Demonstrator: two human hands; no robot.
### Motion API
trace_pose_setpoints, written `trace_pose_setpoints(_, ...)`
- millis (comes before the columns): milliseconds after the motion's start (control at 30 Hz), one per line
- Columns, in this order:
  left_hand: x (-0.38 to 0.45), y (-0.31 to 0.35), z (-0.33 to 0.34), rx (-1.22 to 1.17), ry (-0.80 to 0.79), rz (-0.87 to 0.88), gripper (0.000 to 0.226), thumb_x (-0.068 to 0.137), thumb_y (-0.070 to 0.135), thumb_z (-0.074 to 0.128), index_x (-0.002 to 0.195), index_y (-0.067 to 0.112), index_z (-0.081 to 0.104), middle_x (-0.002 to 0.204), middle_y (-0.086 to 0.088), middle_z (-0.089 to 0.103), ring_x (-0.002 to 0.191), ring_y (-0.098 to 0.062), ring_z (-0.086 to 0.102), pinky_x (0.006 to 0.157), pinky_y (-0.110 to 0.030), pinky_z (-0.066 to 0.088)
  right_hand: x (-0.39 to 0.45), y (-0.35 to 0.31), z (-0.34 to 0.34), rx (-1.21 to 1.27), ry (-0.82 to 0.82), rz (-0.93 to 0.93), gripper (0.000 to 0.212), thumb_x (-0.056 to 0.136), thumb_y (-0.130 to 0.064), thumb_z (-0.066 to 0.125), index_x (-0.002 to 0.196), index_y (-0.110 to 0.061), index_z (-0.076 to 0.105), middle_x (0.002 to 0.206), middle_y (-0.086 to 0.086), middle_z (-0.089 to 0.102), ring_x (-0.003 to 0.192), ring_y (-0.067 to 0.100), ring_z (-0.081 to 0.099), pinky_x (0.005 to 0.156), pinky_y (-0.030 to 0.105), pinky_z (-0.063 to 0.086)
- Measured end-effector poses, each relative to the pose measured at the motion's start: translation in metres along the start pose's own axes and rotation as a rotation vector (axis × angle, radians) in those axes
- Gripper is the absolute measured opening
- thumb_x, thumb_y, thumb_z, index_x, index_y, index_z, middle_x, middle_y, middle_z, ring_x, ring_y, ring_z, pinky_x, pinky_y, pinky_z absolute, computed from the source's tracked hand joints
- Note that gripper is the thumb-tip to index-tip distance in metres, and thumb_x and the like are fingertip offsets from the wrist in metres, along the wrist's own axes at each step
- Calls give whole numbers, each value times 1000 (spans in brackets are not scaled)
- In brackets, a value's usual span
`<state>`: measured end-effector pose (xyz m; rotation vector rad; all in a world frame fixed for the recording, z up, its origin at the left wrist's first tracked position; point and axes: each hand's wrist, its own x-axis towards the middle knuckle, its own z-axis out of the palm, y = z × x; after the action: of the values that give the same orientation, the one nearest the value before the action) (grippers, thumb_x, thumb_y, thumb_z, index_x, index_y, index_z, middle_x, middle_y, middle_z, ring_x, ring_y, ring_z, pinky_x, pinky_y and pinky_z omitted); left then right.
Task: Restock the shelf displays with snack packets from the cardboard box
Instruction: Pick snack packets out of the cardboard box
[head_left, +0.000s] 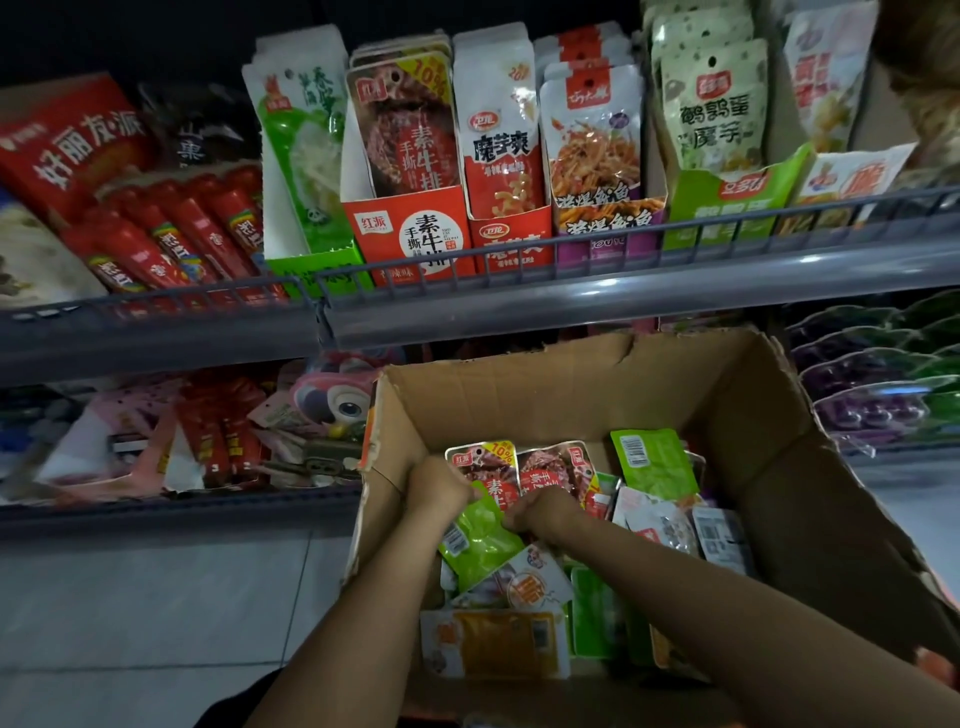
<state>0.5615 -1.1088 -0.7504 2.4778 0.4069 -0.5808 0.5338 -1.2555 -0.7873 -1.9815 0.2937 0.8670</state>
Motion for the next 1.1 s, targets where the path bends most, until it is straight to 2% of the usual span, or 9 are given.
trace_pose_setpoints(133, -12, 17, -21, -214, -26, 4, 35, 80, 27, 75, 104, 2, 69, 101, -16, 69, 79, -28, 67, 72, -31, 52, -14, -12, -18, 104, 63, -61, 20, 89, -20, 62, 70, -24, 55, 68, -4, 56, 56, 7, 52, 47, 14, 42)
trace_pose_setpoints(233, -28, 30, -40, -453, -45, 16, 27, 83, 27, 72, 99, 6, 66, 88, -9, 64, 59, -15, 57, 60, -27, 53, -33, -24, -31, 338, 86, -103, 20, 92, -14, 59, 73, -19, 57, 70, 1, 61, 52, 9, 58, 42, 16, 42)
trace_pose_setpoints(333, -47, 39, -53, -633, -73, 47, 22, 82, 25, 72, 95, 9, 65, 90, -3, 65, 74, -9, 61, 64, -22, 56, -55, -33, -47, 442, 152, -229, 17, 89, -10, 63, 74, -17, 62, 69, -1, 62, 54, 10, 58, 48, 16, 45)
trace_pose_setpoints(500, -85, 52, -66, -672, -116, 222, 14, 69, 28, 80, 80, 22, 75, 92, 1, 74, 99, -20, 66, 94, -33, 50, -99, -41, -80, 373, 287, -415, 6, 87, -17, 66, 85, -14, 71, 79, 2, 68, 72, 12, 59, 66, 17, 48)
trace_pose_setpoints(667, -122, 71, -71, -498, -152, 382, 37, 49, 50, 83, 81, 32, 76, 128, 6, 56, 120, -14, 51, 105, -36, 38, -134, -54, -107, 334, 462, -534, 16, 85, -8, 67, 98, -15, 70, 86, -1, 67, 76, 6, 60, 69, 12, 48)
trace_pose_setpoints(767, -134, 86, -74, -524, -97, 387, 34, 58, 52, 78, 84, 31, 73, 121, 10, 62, 113, -11, 56, 105, -37, 39, -147, -56, -120, 278, 546, -589, 27, 80, -1, 70, 97, -22, 69, 82, -6, 66, 79, 6, 59, 74, 12, 45)
trace_pose_setpoints(867, -138, 99, -74, -551, 14, 408, 10, 77, 28, 76, 85, 24, 71, 101, 14, 65, 96, -5, 58, 85, -21, 43, -159, -56, -128, 319, 581, -637, 31, 80, 0, 70, 104, -18, 70, 83, -5, 65, 79, 8, 59, 70, 5, 45)
trace_pose_setpoints(967, -147, 113, -72, -572, 91, 405, 15, 75, 22, 78, 89, 20, 71, 91, 12, 66, 86, -3, 59, 69, -15, 43, -168, -55, -137, 338, 637, -647, 36, 80, 1, 69, 109, -20, 68, 89, -3, 65, 76, 5, 58, 65, 0, 42)
trace_pose_setpoints(1100, -148, 127, -75, -670, 79, 364, 41, 72, 18, 81, 109, 22, 63, 109, 5, 63, 100, -10, 59, 89, -30, 52, -173, -59, -148, 348, 745, -679, 57, 77, 2, 71, 126, -25, 59, 93, 2, 61, 65, 7, 55, 60, 2, 41)
